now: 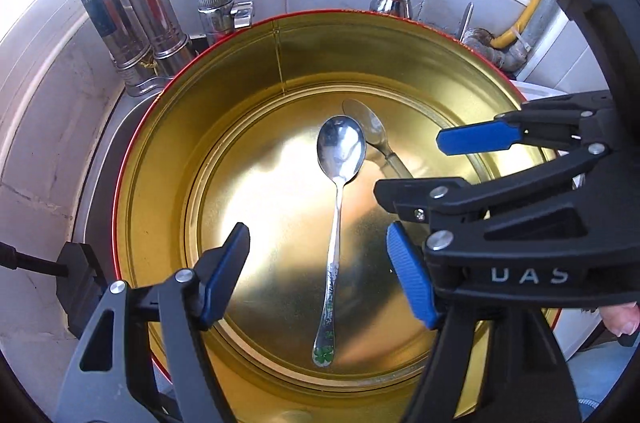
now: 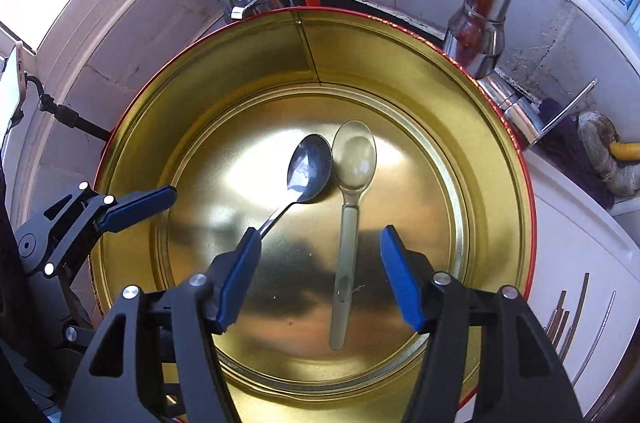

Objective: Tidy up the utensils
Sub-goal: 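Open both tools to drop the spoons into the tin, then move both open tools back over the chopsticks on the board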

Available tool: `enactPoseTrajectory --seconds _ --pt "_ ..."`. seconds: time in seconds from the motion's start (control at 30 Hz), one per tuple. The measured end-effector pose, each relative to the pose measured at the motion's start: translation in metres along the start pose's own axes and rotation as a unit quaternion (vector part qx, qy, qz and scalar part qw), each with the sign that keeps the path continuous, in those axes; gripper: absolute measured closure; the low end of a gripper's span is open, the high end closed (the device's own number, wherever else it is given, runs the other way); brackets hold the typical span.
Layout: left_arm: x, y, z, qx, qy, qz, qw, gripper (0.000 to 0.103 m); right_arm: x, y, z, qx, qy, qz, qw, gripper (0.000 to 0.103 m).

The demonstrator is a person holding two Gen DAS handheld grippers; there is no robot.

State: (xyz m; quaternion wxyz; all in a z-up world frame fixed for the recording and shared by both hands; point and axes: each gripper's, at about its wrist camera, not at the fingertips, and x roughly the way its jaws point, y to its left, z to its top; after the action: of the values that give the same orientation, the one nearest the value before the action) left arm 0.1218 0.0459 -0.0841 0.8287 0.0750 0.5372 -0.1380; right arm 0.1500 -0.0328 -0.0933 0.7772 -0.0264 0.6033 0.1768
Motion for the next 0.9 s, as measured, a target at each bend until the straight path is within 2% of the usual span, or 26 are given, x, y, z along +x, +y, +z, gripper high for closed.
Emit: enactPoseTrajectory --seconds 0.4,0.5,0.57,0.7,0.8,0.9 --pt "-0.011 0.001 -0.01 -0.009 -0.007 0.012 0.9999 0.033 -0.018 -0.001 -0.008 0.006 -0.023 0.008 1.0 0.039" --pt "-0.017 -0.001 -0.014 -0.008 -0.012 0.018 0.9997 0.033 -0.031 -0.003 -0.014 0.017 -0.042 0.011 0.999 0.033" --pt "-0.022 -0.002 -0.017 -0.01 -0.016 0.02 0.9996 0.033 -0.041 -0.005 -0.02 0.027 -0.06 0.016 0.998 0.03" --pt "-0.038 -0.004 -0.022 -0.022 -0.038 0.008 0.999 0.033 -0.068 -0.012 -0.039 0.049 -0.112 0.041 0.992 0.015" --pt "-0.054 -0.01 -0.026 -0.033 -0.067 -0.01 0.9972 0.032 -0.095 -0.025 -0.058 0.065 -0.16 0.063 0.983 0.012" --pt "-0.072 -0.02 -0.027 -0.036 -0.097 -0.039 0.9939 0.027 -0.119 -0.043 -0.079 0.085 -0.203 0.064 0.973 0.012"
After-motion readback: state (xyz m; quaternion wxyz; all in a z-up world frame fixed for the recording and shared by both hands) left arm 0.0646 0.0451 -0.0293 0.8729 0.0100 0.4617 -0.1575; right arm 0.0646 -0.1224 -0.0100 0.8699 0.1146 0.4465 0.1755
